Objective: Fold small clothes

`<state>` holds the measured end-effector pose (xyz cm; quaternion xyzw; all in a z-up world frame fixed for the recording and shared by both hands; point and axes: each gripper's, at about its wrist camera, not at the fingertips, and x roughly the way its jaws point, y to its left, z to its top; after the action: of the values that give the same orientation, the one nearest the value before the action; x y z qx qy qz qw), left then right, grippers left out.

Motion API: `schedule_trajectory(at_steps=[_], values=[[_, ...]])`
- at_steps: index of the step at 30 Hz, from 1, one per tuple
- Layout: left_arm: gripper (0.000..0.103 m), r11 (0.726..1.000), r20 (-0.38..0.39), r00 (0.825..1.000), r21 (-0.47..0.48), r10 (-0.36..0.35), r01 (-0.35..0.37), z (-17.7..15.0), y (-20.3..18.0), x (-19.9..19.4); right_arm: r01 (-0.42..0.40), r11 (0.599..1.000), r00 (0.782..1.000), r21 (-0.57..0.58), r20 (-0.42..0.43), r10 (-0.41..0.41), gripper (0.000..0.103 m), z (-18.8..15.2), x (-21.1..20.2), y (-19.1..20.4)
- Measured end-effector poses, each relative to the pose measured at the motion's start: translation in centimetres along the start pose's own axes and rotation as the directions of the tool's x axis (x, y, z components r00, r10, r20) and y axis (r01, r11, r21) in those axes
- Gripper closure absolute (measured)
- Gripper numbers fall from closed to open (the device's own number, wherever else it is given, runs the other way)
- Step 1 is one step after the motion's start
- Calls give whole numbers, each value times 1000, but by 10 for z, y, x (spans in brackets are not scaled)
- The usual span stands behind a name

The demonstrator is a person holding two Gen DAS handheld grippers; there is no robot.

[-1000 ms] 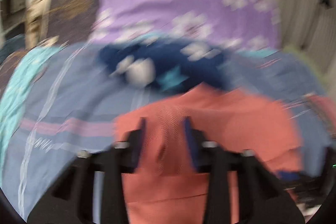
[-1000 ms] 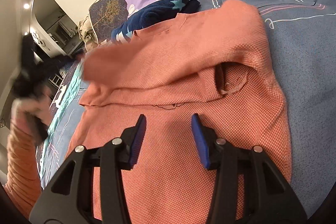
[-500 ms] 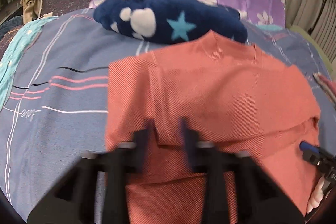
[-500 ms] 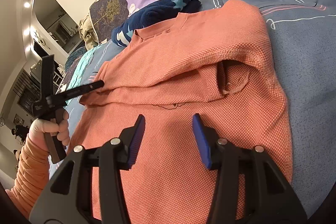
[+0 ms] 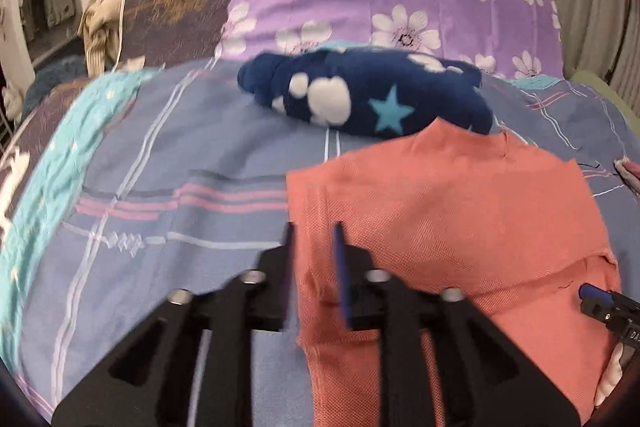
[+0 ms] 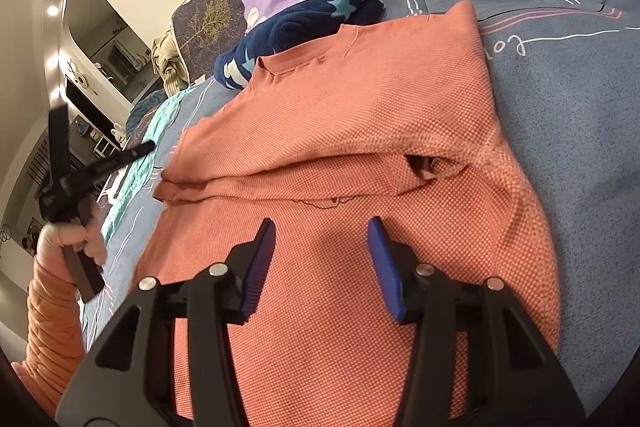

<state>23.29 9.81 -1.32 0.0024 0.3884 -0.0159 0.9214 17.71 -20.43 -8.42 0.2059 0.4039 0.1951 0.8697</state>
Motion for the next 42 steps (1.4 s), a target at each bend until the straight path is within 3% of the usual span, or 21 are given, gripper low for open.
schedule_trajectory(at_steps=[4,5,9,11,12,14,16,17,19,21,22,25,27,31,33,35,36,38,40,41,42], values=[[79,995,25,995,10,-95,95,-3,-13,-3,14,1000,1000,-6,2,-14,56,0,-1,1],[79,994,24,994,23,-111,111,-4,-18,-2,33,999,999,-9,3,-33,62,0,-1,2],[75,985,-91,982,32,-165,169,-13,-48,37,90,994,996,-67,-9,-91,79,11,4,17],[74,988,-138,979,14,-149,153,-23,-53,60,108,988,994,-106,2,-109,79,16,5,25],[73,991,-94,988,38,-126,131,-27,-58,61,128,984,992,-123,11,-127,79,20,5,29],[73,993,-96,992,85,-79,87,-25,-67,58,206,970,978,-129,11,-207,79,29,13,27],[73,992,-88,995,113,-51,60,-27,-73,58,271,960,962,-68,-11,-273,90,38,22,9],[73,991,-86,995,119,-44,54,-27,-73,58,283,959,959,-15,-14,-283,103,41,22,-2],[73,991,-78,996,127,-37,46,-29,-75,57,289,950,956,117,26,-294,103,40,6,-23],[73,992,-72,996,114,-51,59,-29,-71,56,398,906,910,146,64,-410,103,35,-9,-29],[73,992,-72,995,103,-64,71,-29,-69,56,408,901,902,147,84,-423,103,29,-17,-32],[72,992,-74,994,84,-86,92,-28,-64,57,368,920,926,131,40,-376,103,20,-23,-36],[72,992,-72,994,87,-83,89,-28,-65,57,372,923,927,95,19,-375,101,16,-31,-26],[72,992,-68,994,91,-86,92,-27,-66,53,311,950,949,-24,56,-309,95,21,-47,11],[72,983,-65,983,56,-171,175,-19,-62,44,283,954,958,-103,80,-275,94,31,-46,30],[72,968,-14,969,24,-248,248,-10,-57,29,269,948,961,-169,113,-253,88,43,-37,41],[72,968,21,967,22,-252,252,-4,-54,22,274,944,959,-184,124,-254,84,47,-33,42],[71,976,16,976,27,-215,215,2,-52,25,330,929,943,-166,94,-318,81,55,-10,28],[70,991,-95,987,34,-128,132,-5,-46,54,369,926,928,-76,-21,-371,83,47,18,-7],[70,990,-140,981,40,-132,139,-16,-42,73,326,944,946,-58,22,-325,83,41,17,-17],[69,985,-94,982,31,-165,168,-21,-38,71,309,950,951,-54,41,-307,84,39,14,-19]])
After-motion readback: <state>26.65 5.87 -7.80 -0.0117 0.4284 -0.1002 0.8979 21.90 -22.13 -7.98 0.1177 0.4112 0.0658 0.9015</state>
